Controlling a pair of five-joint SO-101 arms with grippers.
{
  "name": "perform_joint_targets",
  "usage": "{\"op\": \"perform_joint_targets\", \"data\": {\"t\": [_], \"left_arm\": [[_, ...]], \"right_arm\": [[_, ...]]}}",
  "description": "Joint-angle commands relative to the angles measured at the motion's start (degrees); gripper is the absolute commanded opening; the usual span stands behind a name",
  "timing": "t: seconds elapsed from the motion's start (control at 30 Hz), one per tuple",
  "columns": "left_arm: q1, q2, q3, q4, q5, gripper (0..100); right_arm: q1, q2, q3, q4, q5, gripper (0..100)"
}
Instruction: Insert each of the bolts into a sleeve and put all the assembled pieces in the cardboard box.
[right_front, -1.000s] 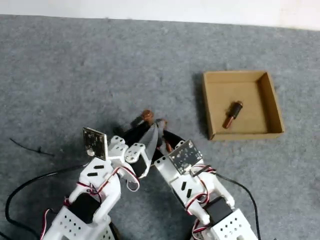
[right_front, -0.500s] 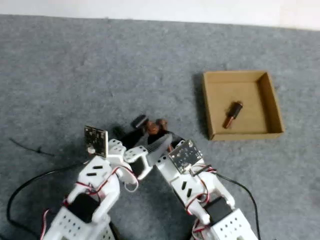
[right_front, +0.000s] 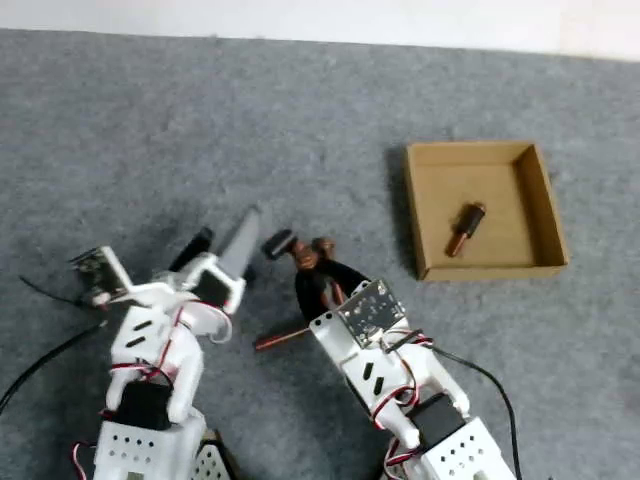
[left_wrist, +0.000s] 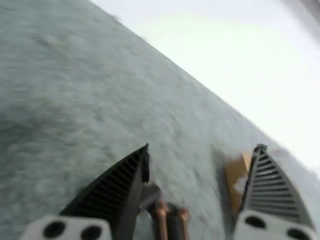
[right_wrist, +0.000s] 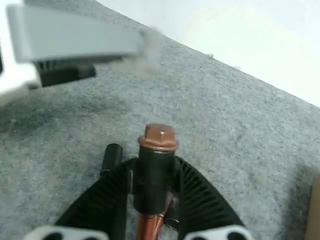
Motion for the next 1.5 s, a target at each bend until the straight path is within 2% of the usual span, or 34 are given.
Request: {"op": "perform_joint_targets", "data": {"t": [0.0,0.17,0.4,0.57,0.63,0.83,1.03,1.17,1.3,1.47], "left_arm": [[-2.68,-0.22,-3.74,-0.09,1.58,29],[-2.77,-0.22,-3.03,-0.09,1.49,27],[-8.22,-0.22,-2.68,-2.29,1.41,0],[-12.44,0.04,2.24,-11.08,1.41,0],[-13.23,0.22,2.24,-11.08,1.41,1],[-13.32,0.22,2.24,-9.76,1.41,1],[-13.23,0.31,2.24,-9.67,1.41,1],[-13.14,0.31,2.24,-9.67,1.41,1],[-13.05,0.31,2.24,-9.67,1.41,1],[-13.05,0.31,2.24,-9.67,1.41,1]], "right_arm": [[3.56,-1.36,7.6,-0.31,0.44,0.5],[8.57,-1.45,7.6,-0.31,0.44,0.5],[12.7,-1.45,7.6,-0.31,0.26,0.5],[13.32,-1.45,7.6,-0.31,0.44,0.5],[15.16,-1.45,7.6,-0.31,0.44,0.5],[28.62,-1.27,2.77,-0.31,0.0,0.5],[30.46,0.22,-3.38,-2.07,0.35,0.5],[30.46,12.35,-12.18,-5.23,0.09,0.5],[32.48,37.67,-27.12,-8.13,-0.97,0.5],[38.73,68.7,-48.13,-7.78,-15.65,0.5]]}}
